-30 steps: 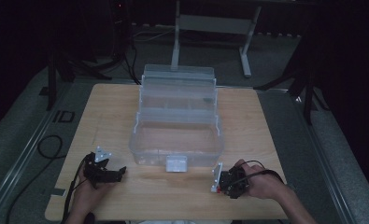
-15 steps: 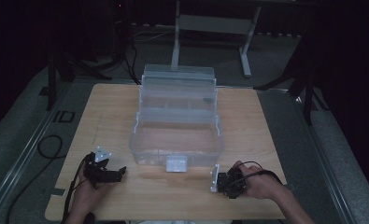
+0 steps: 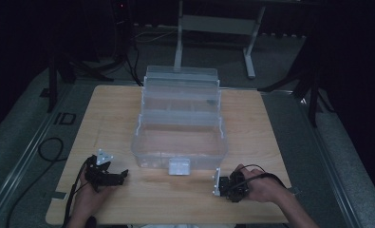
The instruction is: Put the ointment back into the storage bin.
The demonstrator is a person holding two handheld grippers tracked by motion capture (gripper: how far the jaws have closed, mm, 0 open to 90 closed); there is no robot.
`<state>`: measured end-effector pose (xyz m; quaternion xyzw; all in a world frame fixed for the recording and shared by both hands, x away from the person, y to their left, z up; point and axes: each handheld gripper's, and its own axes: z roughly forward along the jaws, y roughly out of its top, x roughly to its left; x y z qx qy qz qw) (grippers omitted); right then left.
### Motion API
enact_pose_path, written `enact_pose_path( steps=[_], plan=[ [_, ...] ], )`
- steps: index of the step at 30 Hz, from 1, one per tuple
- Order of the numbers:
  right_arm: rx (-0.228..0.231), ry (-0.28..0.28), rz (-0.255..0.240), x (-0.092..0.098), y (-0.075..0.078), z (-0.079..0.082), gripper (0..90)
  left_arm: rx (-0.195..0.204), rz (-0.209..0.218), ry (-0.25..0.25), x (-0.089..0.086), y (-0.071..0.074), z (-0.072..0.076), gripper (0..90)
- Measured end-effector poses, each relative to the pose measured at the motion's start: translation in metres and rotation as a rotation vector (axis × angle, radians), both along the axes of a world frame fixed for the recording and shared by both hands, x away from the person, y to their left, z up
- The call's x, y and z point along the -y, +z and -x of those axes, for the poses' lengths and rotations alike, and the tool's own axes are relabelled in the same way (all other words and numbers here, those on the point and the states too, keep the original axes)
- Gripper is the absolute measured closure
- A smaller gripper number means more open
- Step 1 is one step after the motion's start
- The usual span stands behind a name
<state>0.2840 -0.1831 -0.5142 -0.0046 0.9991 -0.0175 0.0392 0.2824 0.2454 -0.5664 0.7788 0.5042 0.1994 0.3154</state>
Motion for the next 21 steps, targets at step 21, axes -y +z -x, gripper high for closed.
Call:
enact_pose_path(
  steps=[21],
  plan=[
    [-0.035,0.003,0.006,-0.0009,-0.0026,-0.0032,69.9,0.0,0.0,0.0,0.0,0.0,0.0,3.3]
  ],
)
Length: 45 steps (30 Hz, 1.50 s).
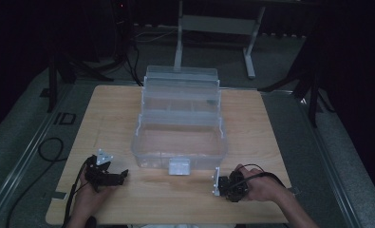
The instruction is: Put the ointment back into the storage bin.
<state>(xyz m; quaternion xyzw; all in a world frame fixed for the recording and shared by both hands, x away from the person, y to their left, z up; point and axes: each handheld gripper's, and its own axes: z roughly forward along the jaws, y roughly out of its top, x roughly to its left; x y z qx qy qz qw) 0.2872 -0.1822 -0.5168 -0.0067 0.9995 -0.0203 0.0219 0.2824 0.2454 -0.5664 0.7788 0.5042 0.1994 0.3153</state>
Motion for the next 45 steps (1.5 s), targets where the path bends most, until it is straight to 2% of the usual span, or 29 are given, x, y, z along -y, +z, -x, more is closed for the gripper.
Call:
enact_pose_path(
  steps=[6,20,45],
  plan=[
    [-0.004,0.0,0.003,0.001,0.002,0.001,70.0,0.0,0.0,0.0,0.0,0.0,0.0,3.3],
    [0.022,-0.014,-0.003,0.004,0.022,-0.003,70.1,0.0,0.0,0.0,0.0,0.0,0.0,3.2],
    [0.106,-0.026,-0.035,0.007,0.076,-0.019,70.0,0.0,0.0,0.0,0.0,0.0,0.0,3.2]
  ],
)
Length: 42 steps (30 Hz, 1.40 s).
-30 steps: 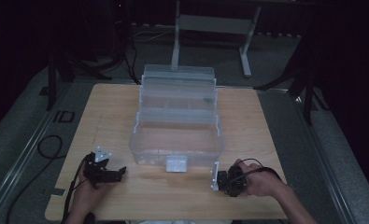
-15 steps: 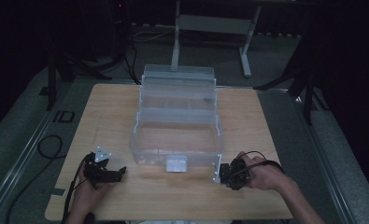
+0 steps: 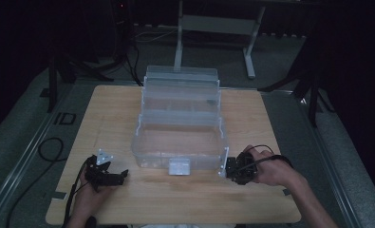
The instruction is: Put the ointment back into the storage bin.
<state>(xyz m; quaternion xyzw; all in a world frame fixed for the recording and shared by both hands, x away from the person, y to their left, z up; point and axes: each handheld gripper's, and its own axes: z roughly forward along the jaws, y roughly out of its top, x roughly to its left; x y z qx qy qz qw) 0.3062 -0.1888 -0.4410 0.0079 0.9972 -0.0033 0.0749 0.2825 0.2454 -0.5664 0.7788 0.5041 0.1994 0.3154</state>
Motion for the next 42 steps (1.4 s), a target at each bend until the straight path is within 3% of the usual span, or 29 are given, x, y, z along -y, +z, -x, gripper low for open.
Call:
enact_pose_path(
  steps=[23,42],
  plan=[
    [0.045,-0.006,-0.03,-0.002,0.037,-0.01,70.0,-0.001,0.0,0.0,0.0,0.0,0.0,3.3],
    [0.066,-0.001,-0.041,-0.008,0.055,-0.022,70.0,-0.001,0.001,0.001,0.0,0.0,0.0,3.2]
  ],
)
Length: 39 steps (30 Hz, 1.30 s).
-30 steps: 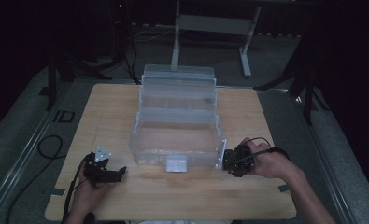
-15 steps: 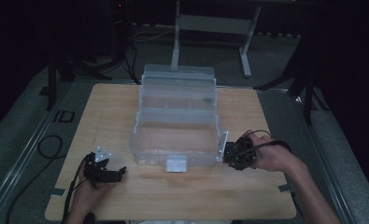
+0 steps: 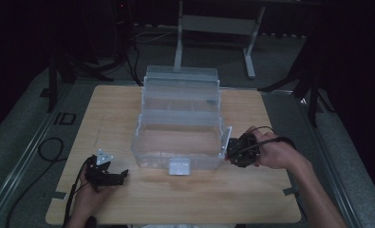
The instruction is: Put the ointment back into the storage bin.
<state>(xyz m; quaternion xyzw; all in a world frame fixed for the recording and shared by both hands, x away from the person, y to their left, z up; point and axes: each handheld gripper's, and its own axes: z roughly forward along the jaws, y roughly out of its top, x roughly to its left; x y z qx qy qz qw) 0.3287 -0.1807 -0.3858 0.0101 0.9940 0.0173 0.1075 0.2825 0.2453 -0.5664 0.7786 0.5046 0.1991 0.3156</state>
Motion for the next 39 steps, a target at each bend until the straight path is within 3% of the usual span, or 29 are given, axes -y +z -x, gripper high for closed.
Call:
enact_pose_path(
  steps=[5,39],
  plan=[
    [-0.006,-0.002,0.017,-0.003,0.001,-0.003,70.0,0.0,0.0,0.0,0.0,0.0,0.0,3.3],
    [-0.019,0.0,0.008,-0.02,0.012,-0.025,70.0,0.001,-0.001,-0.001,0.0,0.0,0.0,3.2]
  ],
)
